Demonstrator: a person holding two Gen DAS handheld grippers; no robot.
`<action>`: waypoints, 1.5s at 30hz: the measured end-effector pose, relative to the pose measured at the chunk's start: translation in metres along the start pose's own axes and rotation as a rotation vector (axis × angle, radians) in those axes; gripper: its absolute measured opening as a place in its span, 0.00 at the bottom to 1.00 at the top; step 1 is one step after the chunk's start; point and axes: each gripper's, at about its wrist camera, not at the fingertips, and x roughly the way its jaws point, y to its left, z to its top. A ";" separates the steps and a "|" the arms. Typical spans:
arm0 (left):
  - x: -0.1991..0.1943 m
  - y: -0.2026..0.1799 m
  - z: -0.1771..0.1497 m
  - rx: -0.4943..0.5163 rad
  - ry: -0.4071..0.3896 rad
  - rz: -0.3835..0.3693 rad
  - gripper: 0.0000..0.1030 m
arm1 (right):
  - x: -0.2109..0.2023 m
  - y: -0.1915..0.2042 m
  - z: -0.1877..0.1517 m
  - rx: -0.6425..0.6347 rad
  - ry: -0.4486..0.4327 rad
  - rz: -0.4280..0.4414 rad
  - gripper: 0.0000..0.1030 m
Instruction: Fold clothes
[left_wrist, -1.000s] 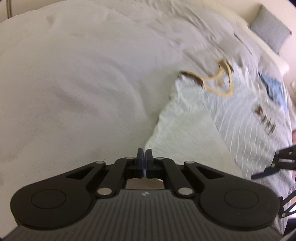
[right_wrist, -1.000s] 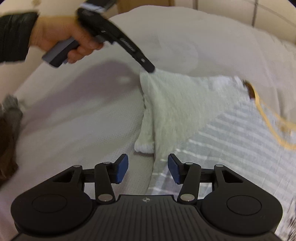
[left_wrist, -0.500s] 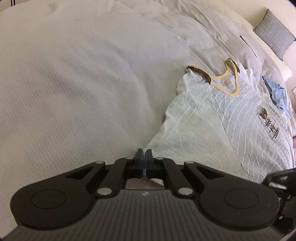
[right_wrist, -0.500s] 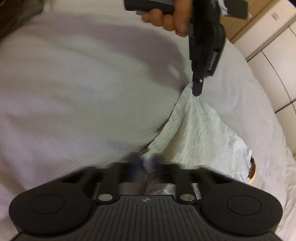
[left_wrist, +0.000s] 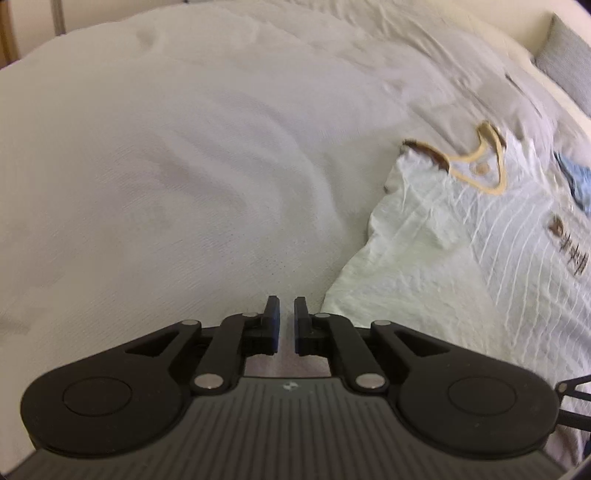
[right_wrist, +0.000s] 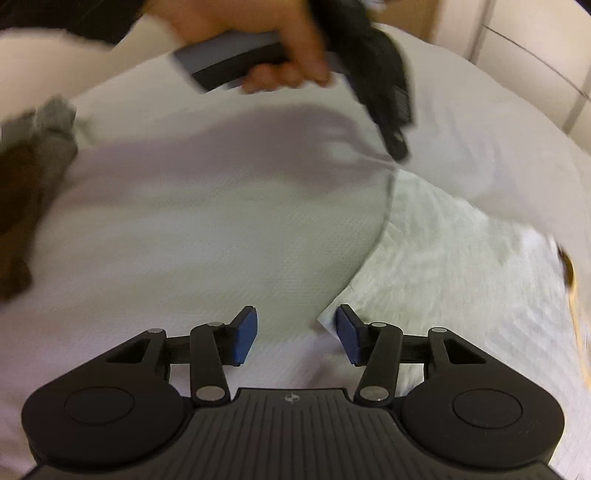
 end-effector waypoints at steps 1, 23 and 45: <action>-0.008 -0.003 -0.004 -0.010 -0.020 0.001 0.03 | -0.006 -0.003 -0.006 0.048 -0.001 0.002 0.45; -0.077 -0.186 -0.106 0.145 0.067 0.012 0.16 | -0.239 -0.018 -0.265 0.771 0.083 -0.248 0.48; -0.092 -0.386 -0.231 -0.028 0.345 0.063 0.38 | -0.302 -0.204 -0.482 0.870 0.024 0.017 0.03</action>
